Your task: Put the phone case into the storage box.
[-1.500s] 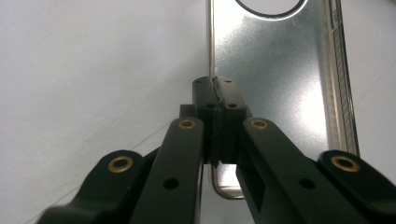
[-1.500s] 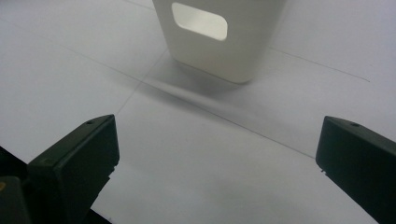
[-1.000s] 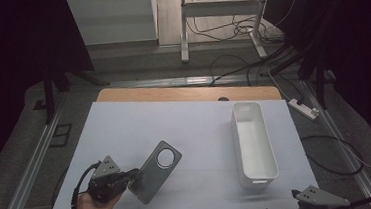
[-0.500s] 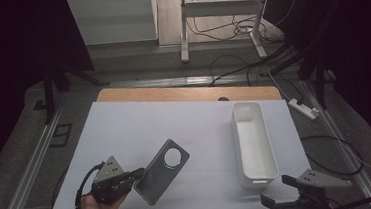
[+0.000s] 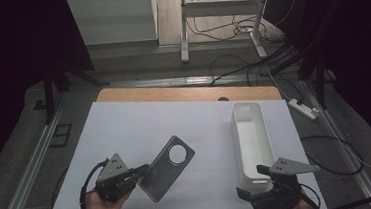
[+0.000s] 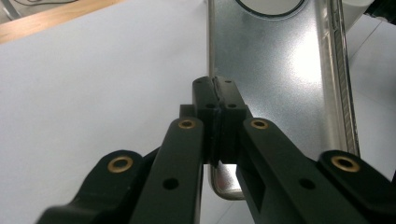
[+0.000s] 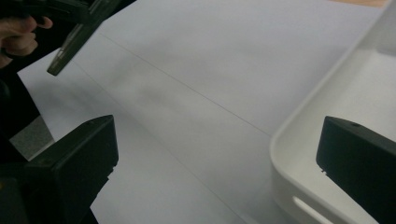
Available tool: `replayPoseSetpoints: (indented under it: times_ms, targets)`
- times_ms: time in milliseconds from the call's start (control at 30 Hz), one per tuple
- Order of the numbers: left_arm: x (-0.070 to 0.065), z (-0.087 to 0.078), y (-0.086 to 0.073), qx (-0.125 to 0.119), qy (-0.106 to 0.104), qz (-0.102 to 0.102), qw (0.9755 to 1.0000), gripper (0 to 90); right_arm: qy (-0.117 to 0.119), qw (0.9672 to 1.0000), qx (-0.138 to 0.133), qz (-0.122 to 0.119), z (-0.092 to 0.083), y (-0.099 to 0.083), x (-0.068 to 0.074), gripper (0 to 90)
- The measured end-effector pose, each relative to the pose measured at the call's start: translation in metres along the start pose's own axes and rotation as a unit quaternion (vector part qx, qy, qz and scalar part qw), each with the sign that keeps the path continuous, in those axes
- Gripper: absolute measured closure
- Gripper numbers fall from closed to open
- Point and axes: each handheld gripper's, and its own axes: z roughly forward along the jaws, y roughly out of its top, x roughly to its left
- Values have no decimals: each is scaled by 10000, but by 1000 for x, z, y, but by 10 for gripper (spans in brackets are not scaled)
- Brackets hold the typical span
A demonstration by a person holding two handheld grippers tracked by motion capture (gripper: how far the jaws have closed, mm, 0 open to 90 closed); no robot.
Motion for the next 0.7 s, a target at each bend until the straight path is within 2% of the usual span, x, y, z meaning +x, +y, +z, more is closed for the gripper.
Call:
replayPoseSetpoints:
  times_ms: [233, 433, 567, 700]
  targets:
    - [-3, 4, 4, -68, -34, 40, 10000, 892, 262, 9996, 3, 98, 20, 11, 5, 0]
    - [-6, 7, 7, -103, -68, 74, 9999, 892, 354, 9993, 73, 121, 32, 16, 10, 0]
    - [-9, 11, 9, -111, -105, 104, 9998, 892, 518, 9983, 125, 223, 43, 21, 13, 0]
    - [-12, 14, 11, -132, -130, 112, 9998, 892, 587, 9978, 155, 263, 50, 24, 17, 0]
